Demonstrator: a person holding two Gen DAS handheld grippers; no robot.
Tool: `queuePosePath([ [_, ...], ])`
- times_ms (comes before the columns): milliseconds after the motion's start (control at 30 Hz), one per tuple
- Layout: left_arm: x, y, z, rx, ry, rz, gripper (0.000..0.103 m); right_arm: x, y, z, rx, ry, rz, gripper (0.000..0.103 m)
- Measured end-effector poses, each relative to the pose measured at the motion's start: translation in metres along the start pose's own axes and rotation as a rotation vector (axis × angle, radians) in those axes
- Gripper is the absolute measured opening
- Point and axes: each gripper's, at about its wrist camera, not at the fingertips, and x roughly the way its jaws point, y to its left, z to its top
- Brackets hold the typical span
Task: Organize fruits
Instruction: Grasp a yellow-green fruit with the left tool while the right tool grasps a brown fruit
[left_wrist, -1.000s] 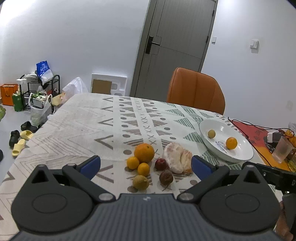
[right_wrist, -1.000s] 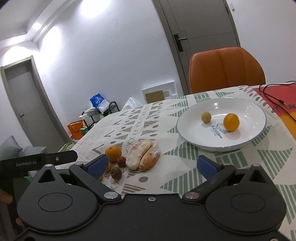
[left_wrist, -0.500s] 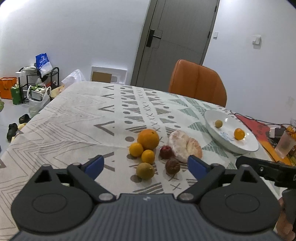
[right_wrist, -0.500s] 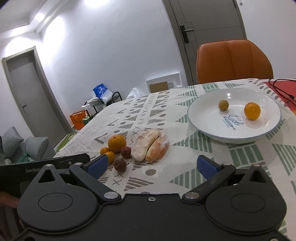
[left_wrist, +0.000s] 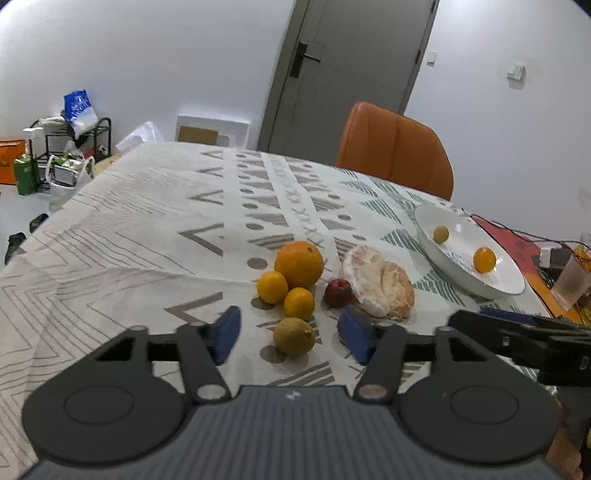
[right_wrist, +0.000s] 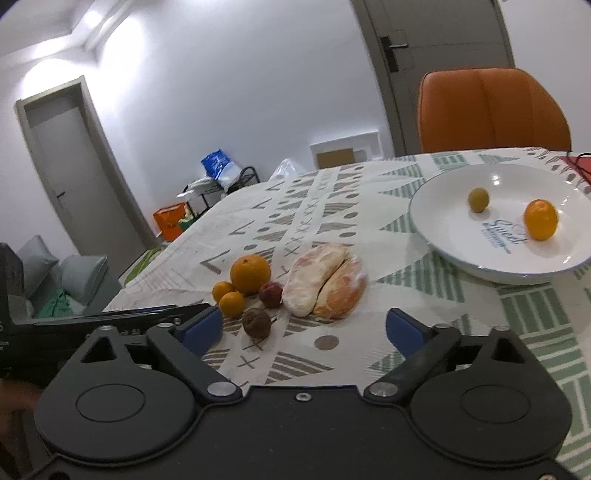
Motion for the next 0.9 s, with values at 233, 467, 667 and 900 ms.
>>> queuePosePath([
  [233,0.015,0.005,-0.004,-0.004,0.037,-0.004,0.026,0.018,0.002,0.001,-0.004,0.048,0.01,0.079],
  [467,0.01,0.016,0.001,-0.018,0.024,-0.003,0.026,0.032,0.012,0.002,-0.021,0.083,0.038,0.07],
  [667,0.004,0.025,0.004,-0.037,0.012,0.013,0.026,0.045,0.025,0.003,-0.042,0.118,0.068,0.059],
  [900,-0.003,0.033,0.006,-0.079,-0.018,0.021,0.026,0.062,0.039,0.003,-0.108,0.161,0.079,0.022],
])
